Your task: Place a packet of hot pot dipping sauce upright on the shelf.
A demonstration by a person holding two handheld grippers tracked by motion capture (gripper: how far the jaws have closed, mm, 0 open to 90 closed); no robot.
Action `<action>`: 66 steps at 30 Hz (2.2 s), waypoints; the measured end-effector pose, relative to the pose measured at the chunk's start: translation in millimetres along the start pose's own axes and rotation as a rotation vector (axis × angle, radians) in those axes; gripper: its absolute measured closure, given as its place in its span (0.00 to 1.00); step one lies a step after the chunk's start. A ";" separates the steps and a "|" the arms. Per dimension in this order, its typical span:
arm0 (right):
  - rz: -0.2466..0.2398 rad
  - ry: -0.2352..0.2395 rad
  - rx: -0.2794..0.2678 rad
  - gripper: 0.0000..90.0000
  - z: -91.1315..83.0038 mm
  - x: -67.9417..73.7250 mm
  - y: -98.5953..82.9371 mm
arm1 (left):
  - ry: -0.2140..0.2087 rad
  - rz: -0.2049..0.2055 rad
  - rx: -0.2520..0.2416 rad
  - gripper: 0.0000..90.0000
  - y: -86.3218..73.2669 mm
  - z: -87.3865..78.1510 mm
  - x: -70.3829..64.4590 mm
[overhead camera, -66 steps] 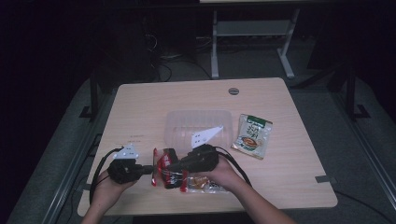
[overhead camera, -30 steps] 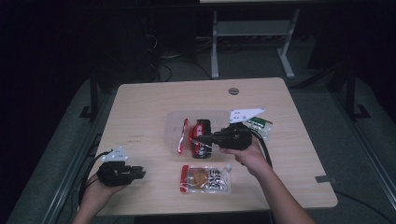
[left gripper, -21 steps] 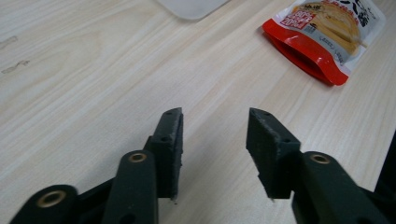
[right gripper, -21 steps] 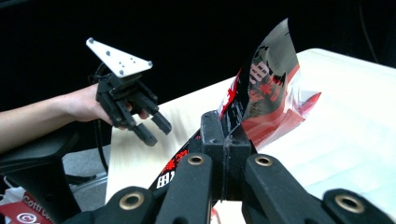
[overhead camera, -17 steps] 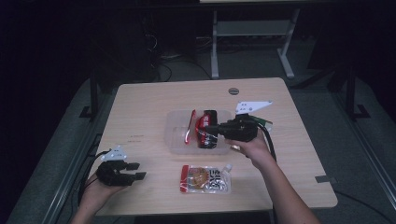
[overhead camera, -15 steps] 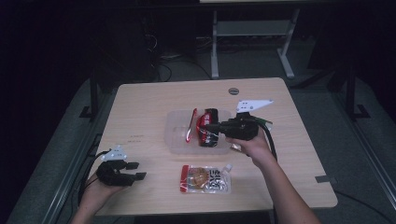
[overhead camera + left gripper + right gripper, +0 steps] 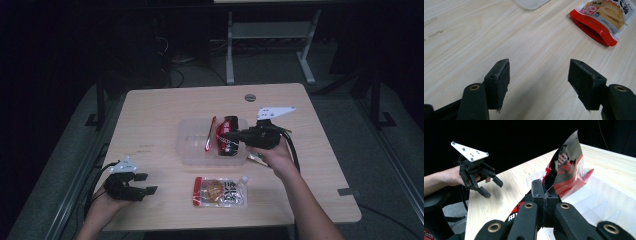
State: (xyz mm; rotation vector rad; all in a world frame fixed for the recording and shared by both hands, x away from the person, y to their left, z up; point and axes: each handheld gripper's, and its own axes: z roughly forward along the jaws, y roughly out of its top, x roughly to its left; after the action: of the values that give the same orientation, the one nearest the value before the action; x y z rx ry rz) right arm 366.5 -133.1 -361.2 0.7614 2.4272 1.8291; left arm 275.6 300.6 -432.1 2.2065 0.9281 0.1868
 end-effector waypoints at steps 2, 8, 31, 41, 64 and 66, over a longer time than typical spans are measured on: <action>0.008 -0.004 0.001 1.00 -0.5 -1.4 -1.4 | -0.002 0.003 0.003 0.37 -0.2 0.1 0.2; 0.017 -0.002 0.021 1.00 3.7 -3.6 -4.5 | -0.004 0.004 0.003 0.37 -0.8 0.7 0.0; 0.059 -0.001 0.023 1.00 26.5 -12.9 -5.6 | -0.018 0.017 0.025 0.37 -0.9 4.5 -2.9; 0.065 -0.033 0.035 1.00 44.7 -20.2 -1.4 | -0.036 0.023 0.043 0.37 -0.6 8.7 -5.8; 0.034 -0.082 0.112 0.22 41.2 -7.0 -3.6 | -0.056 0.034 0.062 0.36 -0.2 12.6 -8.1; 0.016 -0.081 0.119 0.20 37.5 -3.9 -4.8 | -0.057 0.029 0.059 0.36 0.0 13.2 -8.9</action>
State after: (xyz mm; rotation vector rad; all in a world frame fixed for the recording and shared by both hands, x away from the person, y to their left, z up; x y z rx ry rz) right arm 379.0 -101.7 -378.6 0.8473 2.5032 1.6369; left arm 274.1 287.2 -440.6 2.2678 0.8812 0.1104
